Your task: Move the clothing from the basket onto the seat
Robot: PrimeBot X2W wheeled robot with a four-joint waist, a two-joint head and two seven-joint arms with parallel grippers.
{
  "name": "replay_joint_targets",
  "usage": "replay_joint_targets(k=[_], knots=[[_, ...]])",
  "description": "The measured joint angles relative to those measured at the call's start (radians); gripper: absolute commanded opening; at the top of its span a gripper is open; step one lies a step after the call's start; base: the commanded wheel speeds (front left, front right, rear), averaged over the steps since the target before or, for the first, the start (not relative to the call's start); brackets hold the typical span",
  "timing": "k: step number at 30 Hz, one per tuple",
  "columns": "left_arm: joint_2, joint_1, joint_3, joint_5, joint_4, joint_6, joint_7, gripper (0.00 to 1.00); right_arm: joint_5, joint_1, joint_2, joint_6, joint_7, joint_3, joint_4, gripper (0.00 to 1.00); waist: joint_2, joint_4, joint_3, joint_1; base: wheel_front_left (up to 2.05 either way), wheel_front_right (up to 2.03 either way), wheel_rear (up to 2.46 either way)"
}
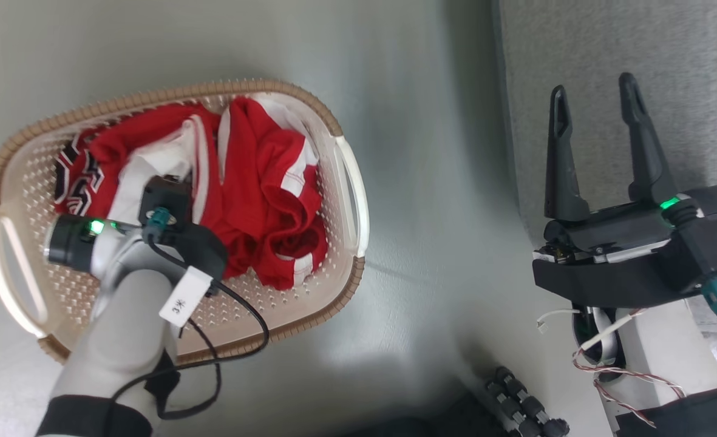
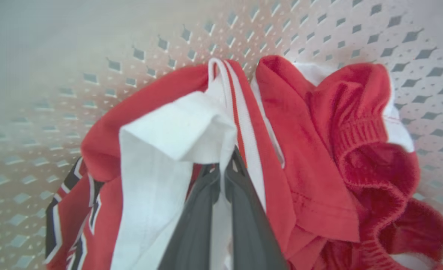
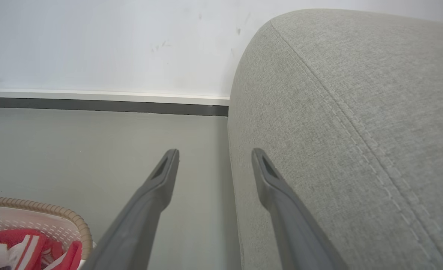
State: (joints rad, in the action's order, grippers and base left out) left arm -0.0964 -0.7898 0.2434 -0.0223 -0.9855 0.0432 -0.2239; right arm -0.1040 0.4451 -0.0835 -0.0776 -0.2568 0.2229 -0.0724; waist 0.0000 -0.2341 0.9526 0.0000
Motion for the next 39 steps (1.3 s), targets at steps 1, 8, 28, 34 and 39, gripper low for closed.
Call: replay_joint_targets(k=[1,8,28,34,39], knots=[[0.005,0.002,0.002,-0.004,0.0,-0.008,-0.006,0.0,-0.001,0.0,0.001,0.001,0.0,-0.001,0.013,1.0,0.0,0.001,-0.011,0.0,0.0,0.0,0.0],[0.023,0.035,0.024,-0.024,0.031,-0.065,-0.026,0.0,-0.02,0.017,0.003,0.018,0.0,-0.012,0.113,1.0,0.0,0.024,-0.113,0.0,0.0,0.0,0.0],[0.03,0.028,0.058,-0.04,0.27,-0.142,-0.026,0.0,-0.065,0.019,0.006,0.069,0.0,-0.053,0.349,1.0,-0.0001,0.107,-0.385,-0.0001,0.0,0.0,0.0],[0.039,-0.002,0.066,-0.059,0.318,-0.157,-0.026,0.0,-0.066,0.019,0.006,0.084,0.0,-0.057,0.398,1.0,-0.0001,0.125,-0.475,-0.0001,0.0,0.0,0.0],[0.043,-0.029,0.08,-0.084,0.326,-0.159,-0.026,0.0,-0.066,0.015,0.006,0.097,0.0,-0.057,0.432,1.0,-0.0001,0.138,-0.551,-0.0002,0.0,0.0,0.0]])
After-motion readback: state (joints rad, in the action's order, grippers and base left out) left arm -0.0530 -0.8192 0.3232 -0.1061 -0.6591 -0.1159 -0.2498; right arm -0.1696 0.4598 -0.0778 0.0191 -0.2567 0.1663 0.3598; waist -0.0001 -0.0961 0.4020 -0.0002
